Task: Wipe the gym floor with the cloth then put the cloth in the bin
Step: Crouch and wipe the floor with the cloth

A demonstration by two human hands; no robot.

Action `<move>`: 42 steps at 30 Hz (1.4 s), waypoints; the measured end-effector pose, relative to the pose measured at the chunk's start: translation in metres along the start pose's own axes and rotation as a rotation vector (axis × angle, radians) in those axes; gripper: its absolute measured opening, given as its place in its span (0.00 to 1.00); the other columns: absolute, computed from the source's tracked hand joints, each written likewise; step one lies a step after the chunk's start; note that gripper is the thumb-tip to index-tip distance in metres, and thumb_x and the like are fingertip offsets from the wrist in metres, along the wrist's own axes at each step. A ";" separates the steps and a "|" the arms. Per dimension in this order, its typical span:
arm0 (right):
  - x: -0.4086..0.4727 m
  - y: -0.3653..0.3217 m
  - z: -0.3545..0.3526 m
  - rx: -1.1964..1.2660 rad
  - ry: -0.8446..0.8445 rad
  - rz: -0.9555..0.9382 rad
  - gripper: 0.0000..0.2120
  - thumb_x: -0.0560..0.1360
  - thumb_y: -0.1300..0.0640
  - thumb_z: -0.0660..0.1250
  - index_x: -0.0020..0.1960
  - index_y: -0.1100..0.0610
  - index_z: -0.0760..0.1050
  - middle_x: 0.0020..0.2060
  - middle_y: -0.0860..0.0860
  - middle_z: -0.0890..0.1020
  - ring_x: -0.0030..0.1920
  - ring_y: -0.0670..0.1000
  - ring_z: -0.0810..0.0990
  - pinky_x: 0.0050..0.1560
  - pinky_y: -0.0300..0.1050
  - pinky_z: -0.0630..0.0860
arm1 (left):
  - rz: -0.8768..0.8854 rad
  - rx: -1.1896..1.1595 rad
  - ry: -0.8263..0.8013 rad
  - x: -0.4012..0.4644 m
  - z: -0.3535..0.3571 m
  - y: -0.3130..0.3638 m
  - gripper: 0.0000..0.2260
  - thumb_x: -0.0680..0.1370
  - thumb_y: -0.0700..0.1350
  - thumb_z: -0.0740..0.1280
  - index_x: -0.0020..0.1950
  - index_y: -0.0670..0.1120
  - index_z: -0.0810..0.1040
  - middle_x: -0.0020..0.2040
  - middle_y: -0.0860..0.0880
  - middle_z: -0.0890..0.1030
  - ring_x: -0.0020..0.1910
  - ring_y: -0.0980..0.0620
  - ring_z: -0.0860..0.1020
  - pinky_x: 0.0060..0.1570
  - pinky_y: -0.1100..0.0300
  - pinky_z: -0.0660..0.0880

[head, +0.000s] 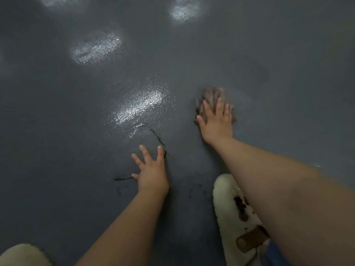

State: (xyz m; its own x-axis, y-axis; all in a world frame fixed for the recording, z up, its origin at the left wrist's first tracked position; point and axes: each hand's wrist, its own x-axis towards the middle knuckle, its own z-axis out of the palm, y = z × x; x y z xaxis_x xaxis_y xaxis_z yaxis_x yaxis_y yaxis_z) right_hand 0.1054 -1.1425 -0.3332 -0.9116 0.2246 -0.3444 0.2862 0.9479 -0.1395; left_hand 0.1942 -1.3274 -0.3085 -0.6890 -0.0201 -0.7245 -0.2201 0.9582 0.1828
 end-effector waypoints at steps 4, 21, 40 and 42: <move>-0.014 -0.025 0.009 -0.009 -0.053 -0.057 0.28 0.80 0.41 0.50 0.77 0.45 0.47 0.77 0.56 0.41 0.75 0.63 0.38 0.73 0.55 0.36 | -0.018 -0.006 -0.002 0.000 -0.003 0.005 0.43 0.74 0.38 0.70 0.77 0.54 0.44 0.74 0.39 0.32 0.73 0.31 0.37 0.62 0.30 0.60; 0.015 0.026 -0.008 0.099 0.045 0.307 0.28 0.81 0.44 0.50 0.78 0.47 0.46 0.77 0.57 0.42 0.76 0.63 0.41 0.74 0.55 0.38 | -0.032 -0.056 -0.024 -0.001 -0.007 0.008 0.47 0.70 0.38 0.75 0.77 0.54 0.46 0.74 0.40 0.31 0.73 0.33 0.35 0.64 0.30 0.58; -0.034 0.018 0.011 0.228 0.072 0.539 0.27 0.80 0.43 0.52 0.77 0.44 0.49 0.77 0.54 0.42 0.76 0.63 0.41 0.74 0.56 0.39 | 0.002 -0.066 -0.017 -0.003 -0.010 0.004 0.49 0.67 0.41 0.78 0.77 0.54 0.48 0.75 0.40 0.33 0.73 0.32 0.36 0.61 0.28 0.60; -0.042 -0.003 0.011 0.360 0.076 0.730 0.28 0.80 0.44 0.53 0.77 0.44 0.49 0.77 0.53 0.42 0.75 0.63 0.41 0.73 0.58 0.40 | 0.000 -0.065 -0.016 -0.003 -0.010 0.005 0.49 0.67 0.41 0.78 0.77 0.54 0.48 0.75 0.40 0.33 0.73 0.32 0.36 0.61 0.28 0.60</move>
State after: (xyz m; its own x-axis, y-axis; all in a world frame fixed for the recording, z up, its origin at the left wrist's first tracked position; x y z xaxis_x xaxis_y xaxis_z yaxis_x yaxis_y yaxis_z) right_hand 0.1464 -1.1577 -0.3286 -0.4727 0.7842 -0.4020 0.8810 0.4294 -0.1984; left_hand 0.1885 -1.3257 -0.2991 -0.6779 -0.0152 -0.7350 -0.2650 0.9376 0.2250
